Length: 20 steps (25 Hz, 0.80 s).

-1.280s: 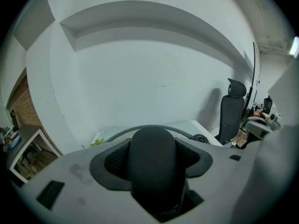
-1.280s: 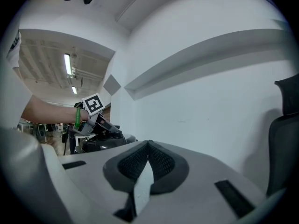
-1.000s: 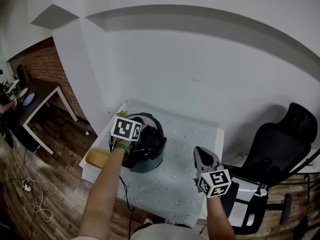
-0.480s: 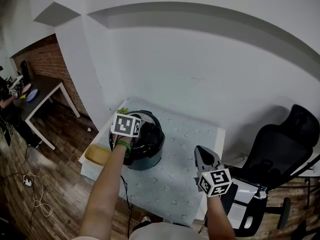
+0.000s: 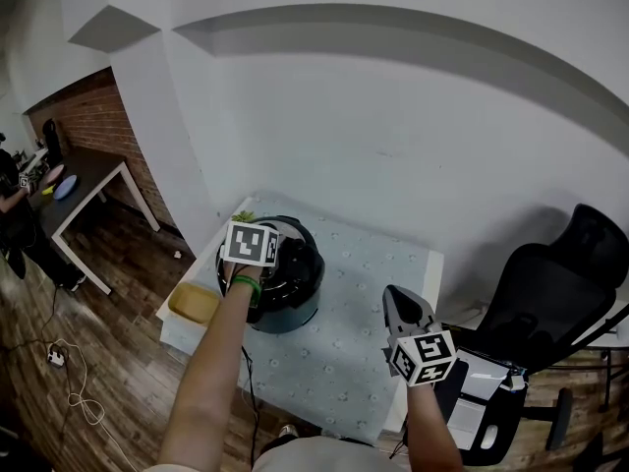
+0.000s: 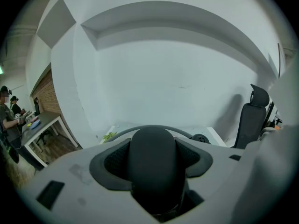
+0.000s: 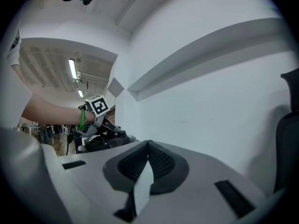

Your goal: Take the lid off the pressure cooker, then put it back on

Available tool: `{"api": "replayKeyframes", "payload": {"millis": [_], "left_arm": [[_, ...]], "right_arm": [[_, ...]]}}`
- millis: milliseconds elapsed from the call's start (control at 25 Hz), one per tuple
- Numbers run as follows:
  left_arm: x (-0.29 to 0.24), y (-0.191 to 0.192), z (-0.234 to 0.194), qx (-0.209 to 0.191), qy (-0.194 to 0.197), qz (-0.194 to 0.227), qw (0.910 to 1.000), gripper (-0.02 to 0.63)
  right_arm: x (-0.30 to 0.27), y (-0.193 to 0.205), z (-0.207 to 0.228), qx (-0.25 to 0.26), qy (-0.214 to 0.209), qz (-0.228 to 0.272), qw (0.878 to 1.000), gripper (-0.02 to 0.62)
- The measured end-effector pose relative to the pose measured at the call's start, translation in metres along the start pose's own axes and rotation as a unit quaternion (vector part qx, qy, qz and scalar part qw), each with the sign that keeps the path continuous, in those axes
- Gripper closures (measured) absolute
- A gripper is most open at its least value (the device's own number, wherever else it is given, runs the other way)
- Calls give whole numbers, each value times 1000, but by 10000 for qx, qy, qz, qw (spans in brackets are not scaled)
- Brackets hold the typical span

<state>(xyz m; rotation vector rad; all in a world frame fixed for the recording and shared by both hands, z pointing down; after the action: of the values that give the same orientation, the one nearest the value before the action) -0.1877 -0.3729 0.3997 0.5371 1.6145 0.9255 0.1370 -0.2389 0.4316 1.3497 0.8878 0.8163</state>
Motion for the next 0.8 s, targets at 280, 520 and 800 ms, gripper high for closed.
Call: {"api": "replayKeyframes", "payload": {"millis": [280, 520, 800], "left_arm": [[1, 0, 1, -15, 0, 42, 10000, 328], [1, 0, 5, -66, 121, 165, 9998, 303], [13, -9, 7, -185, 303, 599, 9976, 270]], "right_arm": [[4, -1, -2, 4, 26, 5, 10000, 595], [5, 0, -7, 22, 39, -24, 10000, 595], [5, 0, -12, 49, 71, -48, 10000, 595]]}}
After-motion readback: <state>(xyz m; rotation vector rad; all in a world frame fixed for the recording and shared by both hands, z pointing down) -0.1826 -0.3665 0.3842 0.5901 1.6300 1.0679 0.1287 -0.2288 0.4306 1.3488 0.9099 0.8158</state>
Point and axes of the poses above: the fingertips, and each gripper's own axes: x backward along the fingers, z to its right, y out of its underside, the point moved 9 cm from there along x, backward along the fingers, and after that the axes turned 4 degrees about y, right-handed, at the moved point
